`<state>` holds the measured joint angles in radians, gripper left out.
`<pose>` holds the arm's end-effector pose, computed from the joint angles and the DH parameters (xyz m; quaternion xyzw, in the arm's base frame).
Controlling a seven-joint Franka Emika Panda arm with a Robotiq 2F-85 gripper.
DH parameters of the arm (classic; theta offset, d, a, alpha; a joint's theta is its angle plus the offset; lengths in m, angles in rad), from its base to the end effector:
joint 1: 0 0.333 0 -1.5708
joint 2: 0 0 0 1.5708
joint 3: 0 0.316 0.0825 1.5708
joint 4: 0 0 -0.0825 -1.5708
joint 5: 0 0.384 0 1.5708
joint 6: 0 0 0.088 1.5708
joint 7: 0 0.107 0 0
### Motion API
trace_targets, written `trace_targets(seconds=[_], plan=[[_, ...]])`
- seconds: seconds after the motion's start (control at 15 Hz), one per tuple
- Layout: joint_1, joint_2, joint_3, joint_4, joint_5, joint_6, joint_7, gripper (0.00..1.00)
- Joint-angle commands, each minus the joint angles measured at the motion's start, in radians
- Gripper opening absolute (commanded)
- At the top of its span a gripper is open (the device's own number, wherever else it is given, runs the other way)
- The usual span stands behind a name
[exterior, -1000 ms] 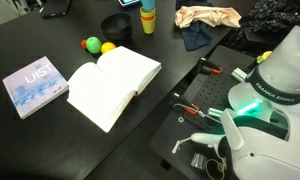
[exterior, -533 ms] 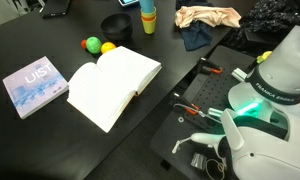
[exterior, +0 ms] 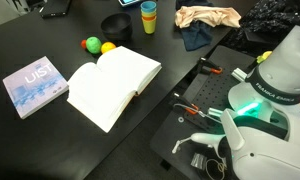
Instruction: Pick up the black bowl and stack it on top of the other black bowls, pick up the blue cup and stack it in the top yellow cup
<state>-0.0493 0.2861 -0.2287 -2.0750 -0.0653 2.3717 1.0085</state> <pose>0.5646 -0.1589 0.2963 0.8154 -0.5762 0.0274 0.0483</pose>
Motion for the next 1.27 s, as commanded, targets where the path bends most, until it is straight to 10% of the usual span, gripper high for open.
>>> trace_targets(seconds=[0.0, 0.2, 1.2], plan=[[-0.017, -0.043, 0.025, -0.011, 0.036, -0.020, -0.069, 0.82], [-0.018, -0.070, 0.047, -0.022, 0.084, -0.067, -0.139, 1.00], [-0.017, -0.233, 0.087, -0.121, 0.118, -0.237, -0.287, 1.00]])
